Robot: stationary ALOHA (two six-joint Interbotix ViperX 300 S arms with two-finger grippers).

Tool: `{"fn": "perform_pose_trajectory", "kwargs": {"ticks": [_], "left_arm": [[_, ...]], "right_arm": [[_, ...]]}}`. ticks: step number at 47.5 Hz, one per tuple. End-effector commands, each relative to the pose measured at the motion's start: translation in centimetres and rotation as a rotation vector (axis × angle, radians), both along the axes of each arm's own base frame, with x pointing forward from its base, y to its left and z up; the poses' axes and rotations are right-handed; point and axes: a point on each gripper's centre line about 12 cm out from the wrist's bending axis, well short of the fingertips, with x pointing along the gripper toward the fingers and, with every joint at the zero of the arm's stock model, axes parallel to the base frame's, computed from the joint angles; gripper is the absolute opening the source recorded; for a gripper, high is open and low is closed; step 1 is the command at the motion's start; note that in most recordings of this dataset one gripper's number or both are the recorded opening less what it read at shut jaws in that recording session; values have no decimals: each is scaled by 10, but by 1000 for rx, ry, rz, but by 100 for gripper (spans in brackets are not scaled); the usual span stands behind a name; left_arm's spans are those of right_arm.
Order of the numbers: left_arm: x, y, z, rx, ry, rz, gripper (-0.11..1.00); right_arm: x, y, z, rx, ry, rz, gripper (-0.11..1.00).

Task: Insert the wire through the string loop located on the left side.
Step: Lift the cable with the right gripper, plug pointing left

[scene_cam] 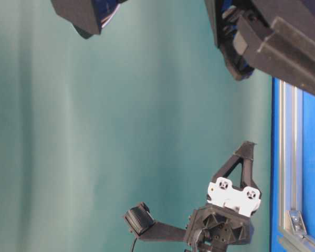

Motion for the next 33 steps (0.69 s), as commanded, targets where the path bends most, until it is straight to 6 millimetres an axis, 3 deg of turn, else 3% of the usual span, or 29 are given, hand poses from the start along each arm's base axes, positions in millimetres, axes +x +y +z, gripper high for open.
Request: {"fn": "perform_pose_trajectory", "kwargs": {"ticks": [1,33], "left_arm": [[3,1,15,12,-44,-1,0],[2,0,15,20,-40,-8,0]], "right_arm": [[0,3,13,10,-34,7,3],[-1,3,12,9,-29,7,3]]}}
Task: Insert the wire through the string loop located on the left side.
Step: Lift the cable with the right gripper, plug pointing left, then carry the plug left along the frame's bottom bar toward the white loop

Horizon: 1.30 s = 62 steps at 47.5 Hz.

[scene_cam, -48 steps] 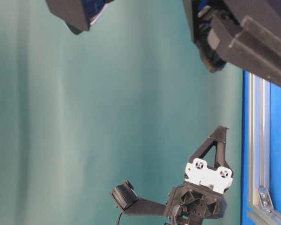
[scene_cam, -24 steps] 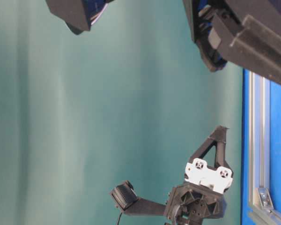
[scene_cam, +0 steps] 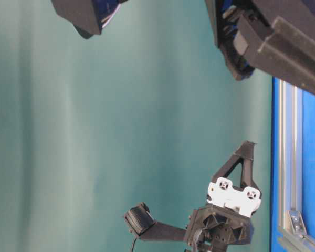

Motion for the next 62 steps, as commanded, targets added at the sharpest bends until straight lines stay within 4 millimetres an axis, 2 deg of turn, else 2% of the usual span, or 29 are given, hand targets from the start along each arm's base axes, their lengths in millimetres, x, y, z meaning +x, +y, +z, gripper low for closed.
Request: {"fn": "perform_pose_trajectory", "kwargs": {"ticks": [1,19,26,38,43,51,62], "left_arm": [[2,0,15,15,-42,-4,0],[3,0,16,13,-46,-4,0],[3,0,17,14,-47,-4,0],[3,1,17,14,-47,-2,0],[2,0,16,13,-46,-4,0],[2,0,16,13,-44,-2,0],[3,1,17,13,-49,-2,0]], "right_arm": [[1,2,13,10,-36,6,3],[1,-5,11,6,-30,-10,3],[2,-22,6,0,-14,-52,3],[5,-73,-4,-12,15,-179,3],[5,-88,-6,-20,18,-214,3],[6,-99,-6,-26,19,-239,3],[6,-99,-6,-25,19,-241,3]]}}
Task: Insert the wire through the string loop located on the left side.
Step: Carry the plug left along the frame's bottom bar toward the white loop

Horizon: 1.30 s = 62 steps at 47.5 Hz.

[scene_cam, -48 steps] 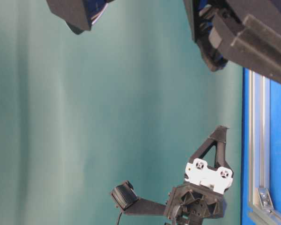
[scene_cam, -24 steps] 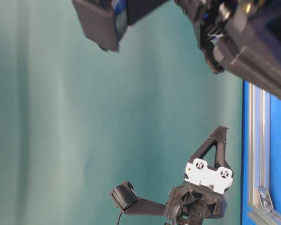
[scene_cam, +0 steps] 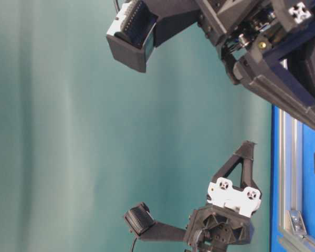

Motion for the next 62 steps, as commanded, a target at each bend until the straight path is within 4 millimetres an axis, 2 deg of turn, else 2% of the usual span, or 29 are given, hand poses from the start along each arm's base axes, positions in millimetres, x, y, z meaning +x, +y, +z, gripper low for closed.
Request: {"fn": "perform_pose_trajectory", "kwargs": {"ticks": [1,7,21,32,62], "left_arm": [[4,0,17,16,-50,-4,0],[4,0,17,14,-50,-4,0],[3,0,17,14,-49,-4,0],[4,-1,17,14,-49,-7,0],[4,-1,17,14,-50,-7,0]], "right_arm": [[3,-2,13,4,-38,-6,3],[10,-1,9,4,-38,-5,3],[50,1,2,5,-50,-9,3],[70,-2,-1,4,-41,-16,3],[79,-1,-2,2,-43,-14,3]]}}
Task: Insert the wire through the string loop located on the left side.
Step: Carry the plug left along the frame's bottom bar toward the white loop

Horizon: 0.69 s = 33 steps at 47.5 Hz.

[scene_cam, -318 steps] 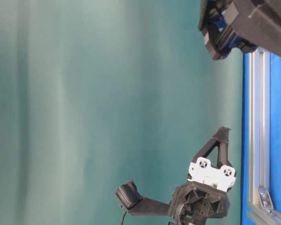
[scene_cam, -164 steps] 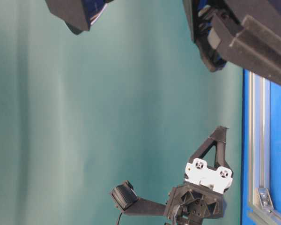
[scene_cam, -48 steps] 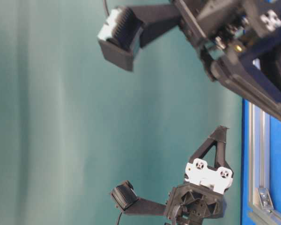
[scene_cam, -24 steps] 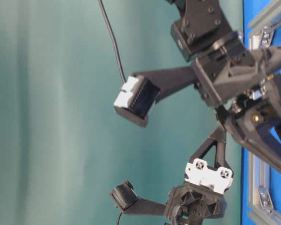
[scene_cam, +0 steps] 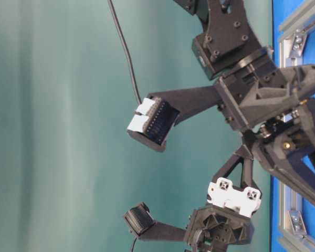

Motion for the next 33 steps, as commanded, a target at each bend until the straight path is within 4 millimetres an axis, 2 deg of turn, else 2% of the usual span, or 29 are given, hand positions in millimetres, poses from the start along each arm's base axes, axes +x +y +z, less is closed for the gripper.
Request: {"fn": "perform_pose_trajectory", "kwargs": {"ticks": [1,33], "left_arm": [[4,0,17,16,-50,-5,0],[3,-1,17,15,-47,-5,0]], "right_arm": [[5,-1,14,4,-37,-4,3],[7,-1,12,4,-37,-4,3]]}}
